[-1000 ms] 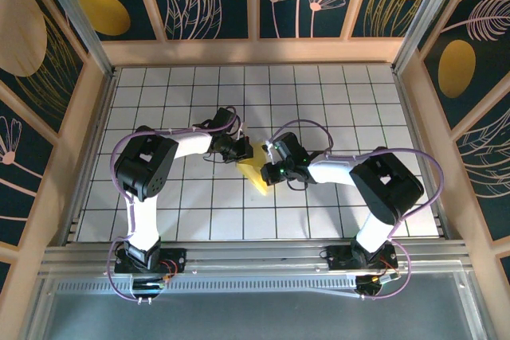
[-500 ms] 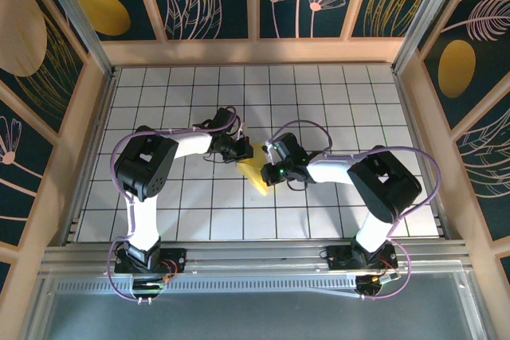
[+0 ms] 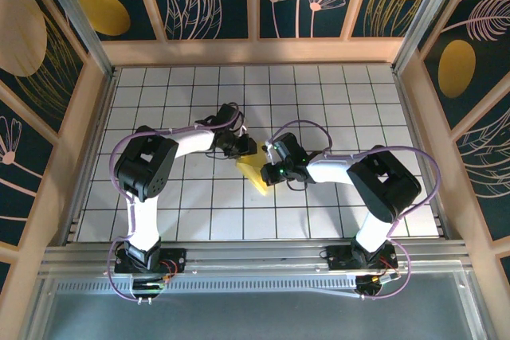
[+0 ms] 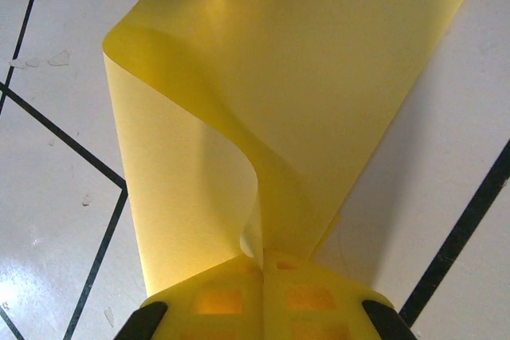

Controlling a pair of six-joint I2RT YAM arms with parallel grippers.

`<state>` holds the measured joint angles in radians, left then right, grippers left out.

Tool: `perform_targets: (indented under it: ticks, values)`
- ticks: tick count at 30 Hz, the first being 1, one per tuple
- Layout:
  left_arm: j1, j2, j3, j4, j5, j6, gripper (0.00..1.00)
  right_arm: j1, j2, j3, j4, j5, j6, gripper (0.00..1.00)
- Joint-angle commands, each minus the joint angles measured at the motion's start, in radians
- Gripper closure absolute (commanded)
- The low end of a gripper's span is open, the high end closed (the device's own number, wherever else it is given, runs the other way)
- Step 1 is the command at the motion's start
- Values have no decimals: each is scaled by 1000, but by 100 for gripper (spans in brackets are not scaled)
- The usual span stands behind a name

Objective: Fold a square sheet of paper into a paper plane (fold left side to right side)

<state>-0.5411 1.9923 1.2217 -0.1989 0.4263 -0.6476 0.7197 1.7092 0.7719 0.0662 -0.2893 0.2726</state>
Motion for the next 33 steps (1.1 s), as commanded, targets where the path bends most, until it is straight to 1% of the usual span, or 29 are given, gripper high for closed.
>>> perform_targets:
  ticks: [1,4,7,10,13,17,23,29,33]
  values:
    - [13,-72,44,-56,-78,25,75,-7,24,-31,-37,5,10,100]
    - [15,-145,14,-38,-111,23,76,-6,28,-28,-34,3,11,100]
    - [15,-221,-68,16,-96,9,83,-6,32,-25,-31,0,12,100]
    - [13,-264,-169,84,-14,-19,88,-6,31,-25,-35,1,9,100]
    - [4,-272,-279,190,78,-69,92,-7,29,-25,-39,6,6,100]
    - [-8,-305,-379,298,135,-129,95,-6,29,-27,-46,10,5,100]
    - [-16,-296,-429,367,182,-163,96,-6,30,-28,-43,11,8,100]
    - [-20,-285,-431,368,172,-161,96,-7,32,-25,-45,12,8,100]
    - [-25,-235,-422,374,176,-161,96,-7,34,-23,-51,13,7,100]
